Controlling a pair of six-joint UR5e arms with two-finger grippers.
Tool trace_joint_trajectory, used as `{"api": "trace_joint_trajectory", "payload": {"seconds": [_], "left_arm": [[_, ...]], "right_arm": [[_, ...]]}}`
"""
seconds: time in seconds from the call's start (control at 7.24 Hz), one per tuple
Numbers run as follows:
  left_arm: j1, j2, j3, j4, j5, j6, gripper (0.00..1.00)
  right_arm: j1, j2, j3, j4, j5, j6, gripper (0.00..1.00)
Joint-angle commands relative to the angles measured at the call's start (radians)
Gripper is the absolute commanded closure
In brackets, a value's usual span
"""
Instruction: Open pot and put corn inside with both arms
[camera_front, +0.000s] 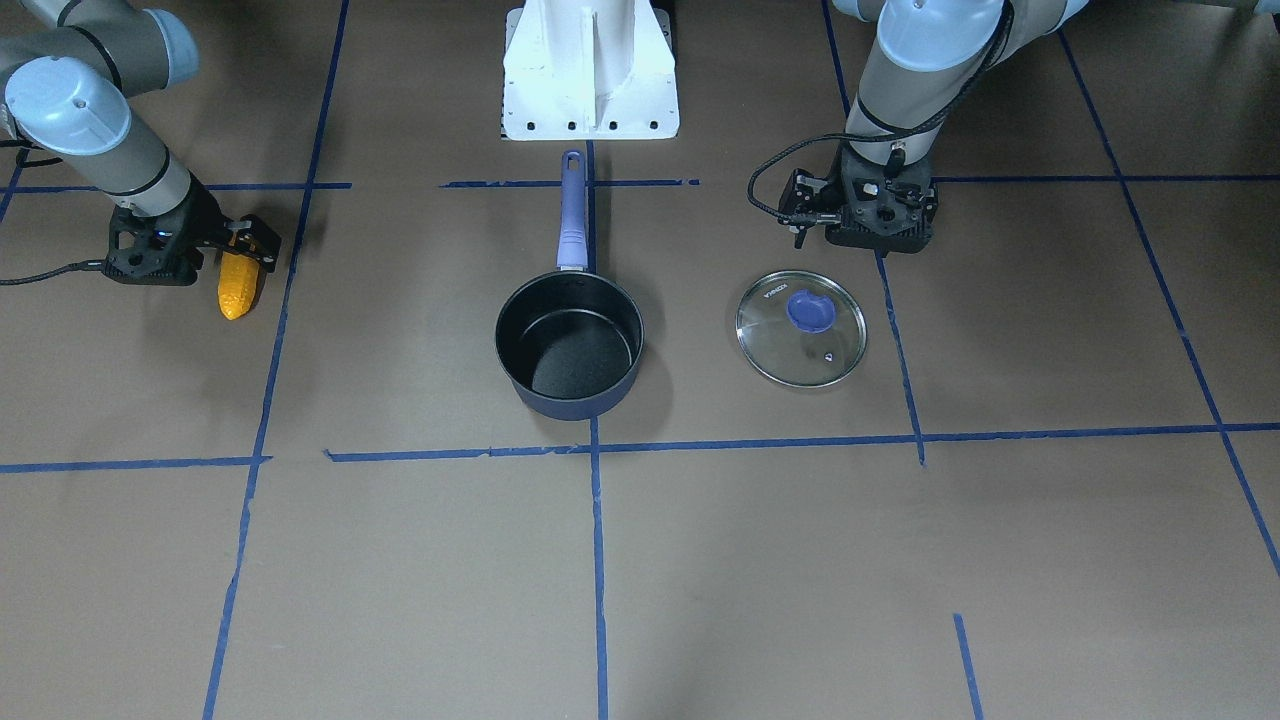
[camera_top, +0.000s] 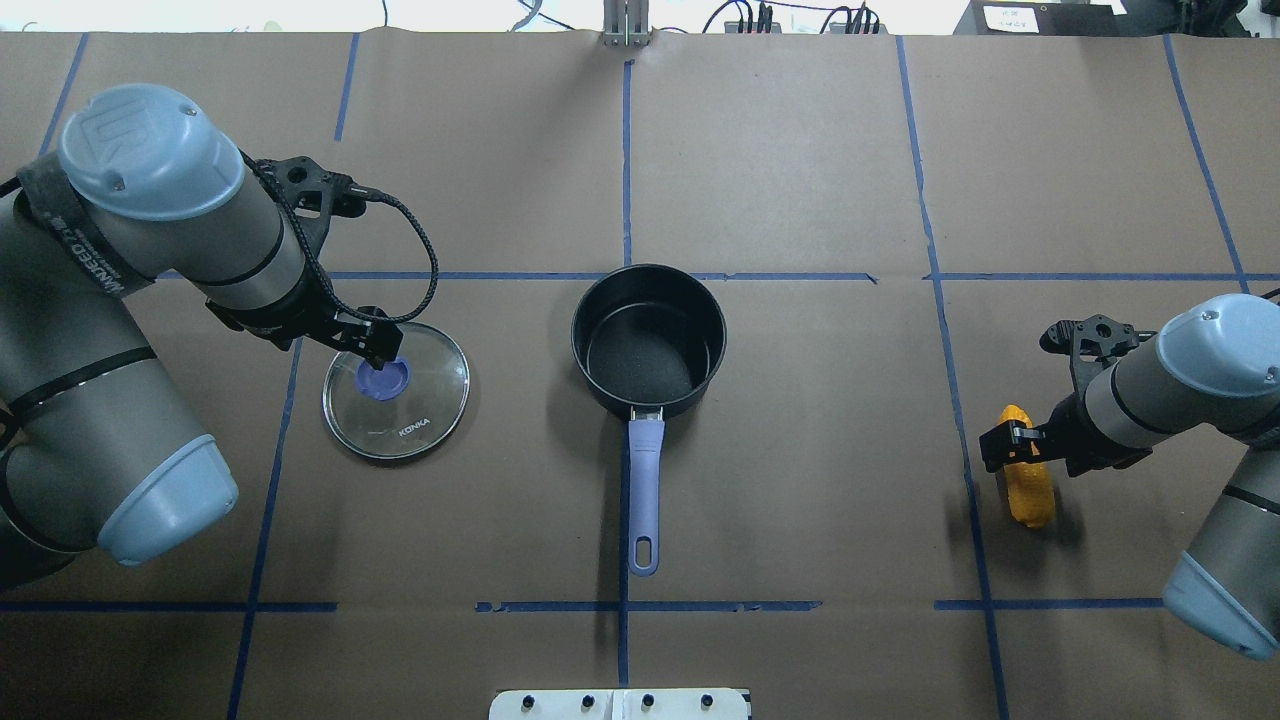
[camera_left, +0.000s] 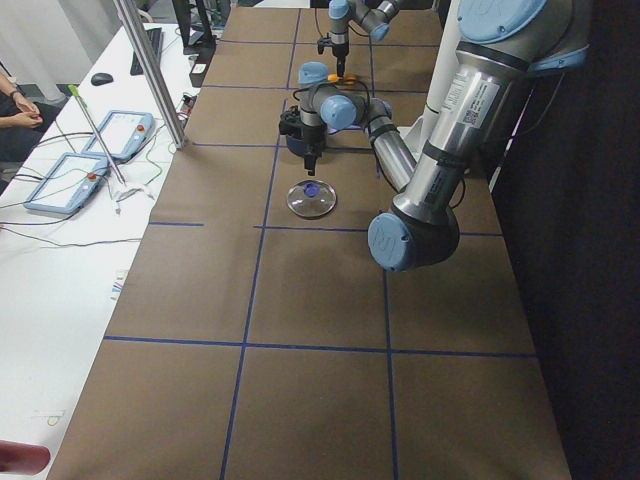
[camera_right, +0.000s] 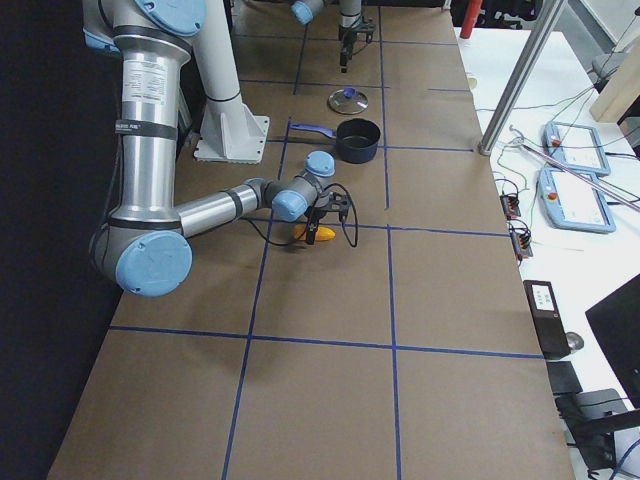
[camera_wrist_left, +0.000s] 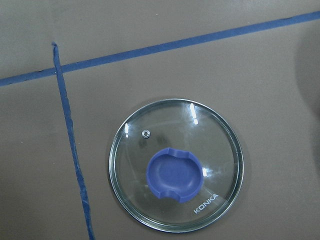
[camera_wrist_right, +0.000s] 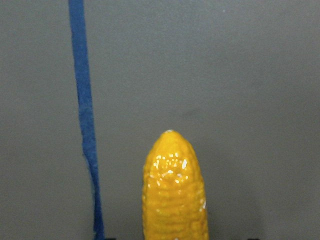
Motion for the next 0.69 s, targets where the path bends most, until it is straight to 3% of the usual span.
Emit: {"api": "trace_joint_trajectory", "payload": {"seconds": [0.0,0.28,0.55], "left_arm": [[-0.007,-0.001,0.0,-0.002,0.0,0.0,0.0],[-0.007,-0.001,0.0,-0.002,0.0,0.0,0.0],[-0.007,0.001,0.0,-0.002,0.001,0.002,0.0]], "right_arm": [[0.0,0.006,0.006,0.001,0.006,0.009,0.84],[0.004,-0.006,0.041,0.001,0.002,0.009,0.97],[0.029,0.006,0.101,-0.009,-0.004,0.009,0.97]]}}
